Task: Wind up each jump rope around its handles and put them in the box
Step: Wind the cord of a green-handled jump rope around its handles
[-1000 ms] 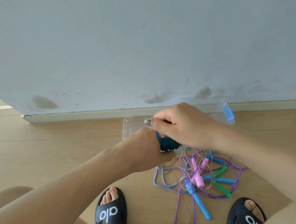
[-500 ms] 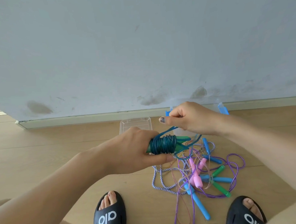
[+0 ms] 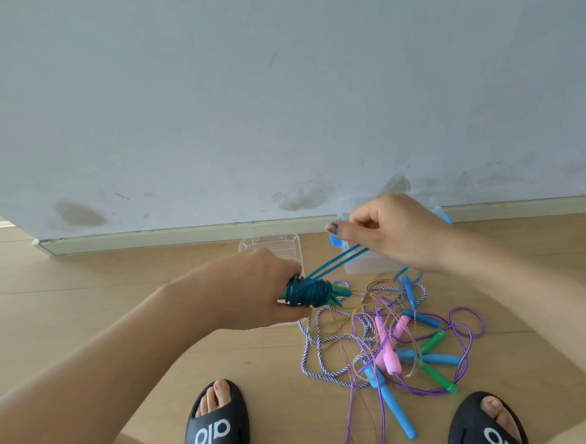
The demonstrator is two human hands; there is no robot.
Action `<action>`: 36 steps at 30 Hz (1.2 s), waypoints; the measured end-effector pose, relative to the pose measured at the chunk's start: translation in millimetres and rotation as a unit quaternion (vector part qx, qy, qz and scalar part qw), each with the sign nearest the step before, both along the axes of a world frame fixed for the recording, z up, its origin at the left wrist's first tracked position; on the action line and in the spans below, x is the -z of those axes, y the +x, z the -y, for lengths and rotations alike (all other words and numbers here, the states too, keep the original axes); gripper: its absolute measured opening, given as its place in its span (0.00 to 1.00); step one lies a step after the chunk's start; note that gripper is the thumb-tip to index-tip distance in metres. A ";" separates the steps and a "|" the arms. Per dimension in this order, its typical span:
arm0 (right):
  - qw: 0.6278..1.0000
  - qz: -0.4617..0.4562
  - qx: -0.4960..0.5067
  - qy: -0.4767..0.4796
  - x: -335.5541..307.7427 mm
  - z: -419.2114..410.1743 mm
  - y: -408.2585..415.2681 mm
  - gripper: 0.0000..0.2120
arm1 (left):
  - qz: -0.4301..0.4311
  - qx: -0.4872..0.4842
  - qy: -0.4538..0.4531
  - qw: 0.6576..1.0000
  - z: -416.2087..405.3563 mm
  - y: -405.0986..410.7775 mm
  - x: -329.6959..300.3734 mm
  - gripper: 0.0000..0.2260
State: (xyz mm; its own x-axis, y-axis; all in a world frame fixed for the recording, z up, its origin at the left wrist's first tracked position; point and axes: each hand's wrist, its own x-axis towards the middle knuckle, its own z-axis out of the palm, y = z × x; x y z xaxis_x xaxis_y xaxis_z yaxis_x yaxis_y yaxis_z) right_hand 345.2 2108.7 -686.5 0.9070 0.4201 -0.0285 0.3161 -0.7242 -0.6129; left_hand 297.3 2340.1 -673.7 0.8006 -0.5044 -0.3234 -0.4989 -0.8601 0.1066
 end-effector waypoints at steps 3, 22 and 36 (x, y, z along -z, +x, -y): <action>0.996 0.045 0.005 -0.077 10.7 -4.4 -4.2 0.29 | -0.016 0.031 -0.054 0.998 12.1 -9.2 1.8 0.18; 0.985 -0.129 0.088 0.080 48.2 -41.6 -64.7 0.28 | -0.026 -0.324 -0.296 0.898 -1.1 9.2 -8.1 0.15; 1.000 0.005 -0.010 0.013 -22.2 -32.8 -59.5 0.24 | -0.194 -0.190 -0.228 0.935 -6.9 10.4 -0.2 0.04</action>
State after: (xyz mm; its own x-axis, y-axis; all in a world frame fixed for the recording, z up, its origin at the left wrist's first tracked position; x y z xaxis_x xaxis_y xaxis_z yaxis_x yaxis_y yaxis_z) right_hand 285.7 2141.6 -664.4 0.8985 0.4389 -0.0084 0.3369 -0.7017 -0.6278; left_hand 307.7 2347.0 -673.5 0.8169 -0.3640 -0.4475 -0.0146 -0.7885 0.6148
